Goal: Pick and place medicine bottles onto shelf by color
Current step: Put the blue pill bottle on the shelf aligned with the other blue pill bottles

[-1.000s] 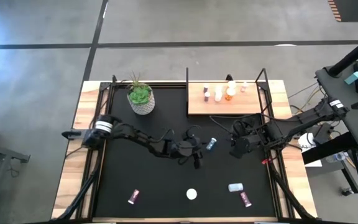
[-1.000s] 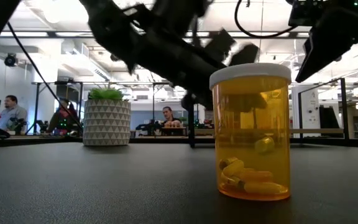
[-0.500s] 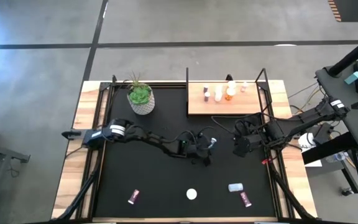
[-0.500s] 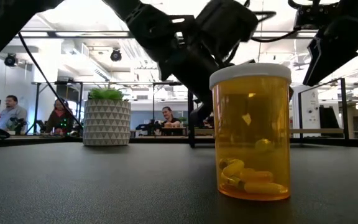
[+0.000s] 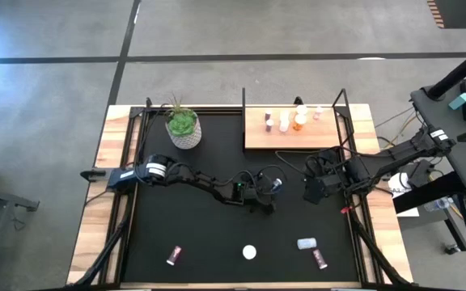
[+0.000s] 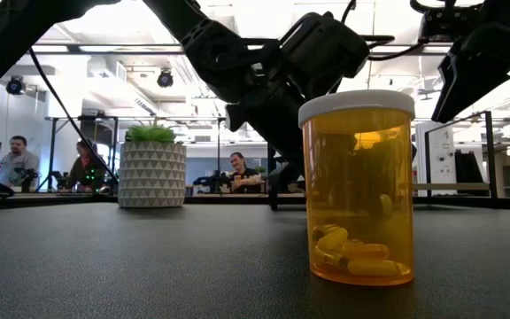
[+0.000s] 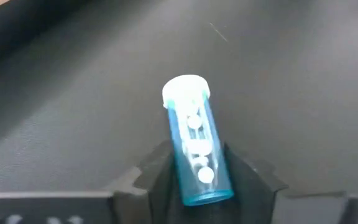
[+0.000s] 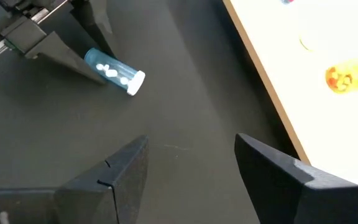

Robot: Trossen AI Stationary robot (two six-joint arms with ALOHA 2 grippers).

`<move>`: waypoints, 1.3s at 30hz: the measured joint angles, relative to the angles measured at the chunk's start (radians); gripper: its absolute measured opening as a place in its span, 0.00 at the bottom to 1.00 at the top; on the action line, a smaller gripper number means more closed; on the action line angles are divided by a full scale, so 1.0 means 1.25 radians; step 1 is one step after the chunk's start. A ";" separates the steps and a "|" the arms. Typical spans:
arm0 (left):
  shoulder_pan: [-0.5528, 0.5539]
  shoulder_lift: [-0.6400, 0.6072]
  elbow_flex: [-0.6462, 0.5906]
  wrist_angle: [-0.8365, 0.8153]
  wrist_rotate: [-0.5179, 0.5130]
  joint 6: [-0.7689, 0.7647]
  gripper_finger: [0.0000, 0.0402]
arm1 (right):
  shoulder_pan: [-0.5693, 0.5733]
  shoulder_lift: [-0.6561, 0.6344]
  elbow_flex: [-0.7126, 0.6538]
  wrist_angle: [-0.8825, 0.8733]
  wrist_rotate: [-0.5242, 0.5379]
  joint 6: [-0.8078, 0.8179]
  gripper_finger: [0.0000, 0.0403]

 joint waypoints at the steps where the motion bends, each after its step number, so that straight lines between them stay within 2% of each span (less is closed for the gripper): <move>1: 0.000 0.000 0.000 0.000 0.002 0.000 0.27 | 0.000 0.000 0.000 0.000 0.000 0.000 0.56; 5: 0.000 -0.004 -0.001 0.001 0.007 0.018 0.17 | 0.000 0.000 0.000 0.000 0.000 0.000 0.56; 10: -0.005 -0.038 -0.006 -0.007 0.013 0.050 0.18 | 0.000 0.000 0.000 0.007 0.000 -0.045 0.56; 15: -0.023 -0.100 -0.021 -0.003 0.035 0.094 0.22 | 0.001 0.000 0.000 0.069 -0.005 -0.193 0.56; 20: -0.062 -0.165 -0.027 -0.008 0.036 0.170 0.21 | 0.001 0.000 0.001 0.191 -0.095 -0.381 0.56; 25: -0.105 -0.212 -0.027 -0.031 0.025 0.243 0.21 | 0.001 0.000 0.027 0.232 -0.114 -0.470 0.56; 29: -0.127 -0.234 -0.027 -0.030 -0.025 0.293 0.21 | 0.001 0.000 0.060 0.232 -0.200 -0.497 0.56; 33: -0.134 -0.244 -0.027 -0.027 -0.058 0.306 0.21 | 0.001 0.000 0.082 0.224 -0.290 -0.467 0.56; 39: -0.133 -0.244 -0.026 0.004 -0.058 0.323 0.21 | 0.001 0.000 0.082 0.298 -0.296 -0.456 0.56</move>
